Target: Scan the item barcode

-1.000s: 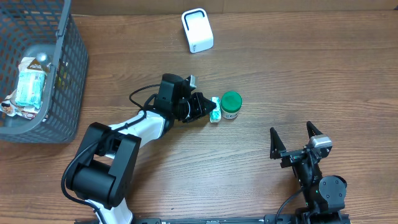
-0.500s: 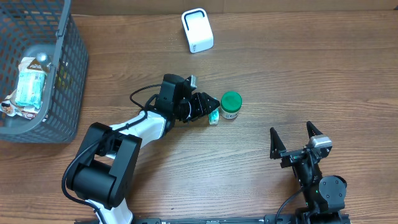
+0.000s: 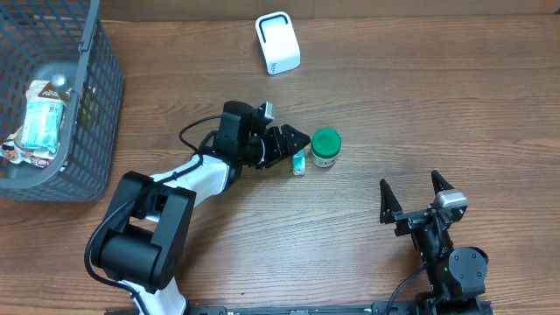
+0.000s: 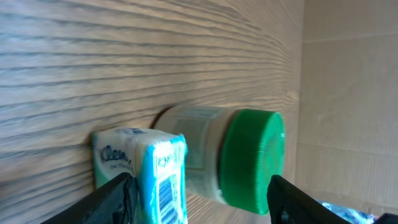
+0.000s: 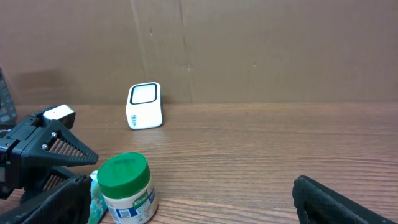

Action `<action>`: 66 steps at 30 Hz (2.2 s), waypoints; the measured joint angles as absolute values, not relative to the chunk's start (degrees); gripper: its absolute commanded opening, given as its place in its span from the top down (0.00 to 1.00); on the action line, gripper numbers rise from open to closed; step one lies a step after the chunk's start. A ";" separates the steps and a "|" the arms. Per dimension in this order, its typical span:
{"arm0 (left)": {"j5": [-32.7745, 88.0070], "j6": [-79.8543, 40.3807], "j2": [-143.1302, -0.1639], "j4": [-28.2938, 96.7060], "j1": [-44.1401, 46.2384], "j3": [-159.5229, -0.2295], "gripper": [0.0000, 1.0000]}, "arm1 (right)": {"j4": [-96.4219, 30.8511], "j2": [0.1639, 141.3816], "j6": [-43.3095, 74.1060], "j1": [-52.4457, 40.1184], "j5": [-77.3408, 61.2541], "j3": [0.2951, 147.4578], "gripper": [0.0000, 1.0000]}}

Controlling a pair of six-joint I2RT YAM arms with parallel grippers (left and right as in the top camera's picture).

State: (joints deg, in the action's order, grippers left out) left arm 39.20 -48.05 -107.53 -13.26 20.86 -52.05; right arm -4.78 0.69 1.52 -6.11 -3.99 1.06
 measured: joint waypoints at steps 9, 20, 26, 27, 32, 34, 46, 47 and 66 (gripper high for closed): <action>38.72 -45.98 -107.46 -9.04 19.27 -52.05 0.26 | -4.75 0.69 1.54 -6.09 -3.99 1.06 0.00; 31.29 -39.16 -97.56 6.33 17.74 -53.56 0.27 | -4.75 0.69 1.50 -6.09 -4.01 1.06 0.00; 25.28 -35.62 -92.53 16.99 17.74 -58.85 0.36 | -4.73 0.69 1.48 -6.11 -4.01 1.06 0.00; 24.23 -35.33 -92.31 18.81 17.74 -59.64 0.38 | -4.75 0.69 1.50 -6.11 -3.99 1.06 0.00; 17.39 -33.21 -92.23 25.69 17.74 -60.90 0.50 | -4.75 0.69 1.50 -6.11 -4.01 1.06 0.00; 14.15 -32.58 -92.23 28.51 17.74 -60.90 0.58 | -4.73 0.69 1.45 -6.09 -3.99 1.06 0.00; 4.25 -29.34 -92.23 34.87 17.87 -60.90 0.96 | -4.78 0.69 1.50 -6.11 -4.01 1.06 0.00; 3.99 -29.34 -92.23 34.92 17.93 -60.90 0.96 | -4.78 0.69 1.52 -6.09 -3.99 1.06 0.00; 2.55 -29.34 -104.33 27.62 23.75 -60.90 0.96 | -4.75 0.69 1.50 -6.09 -4.01 1.06 0.00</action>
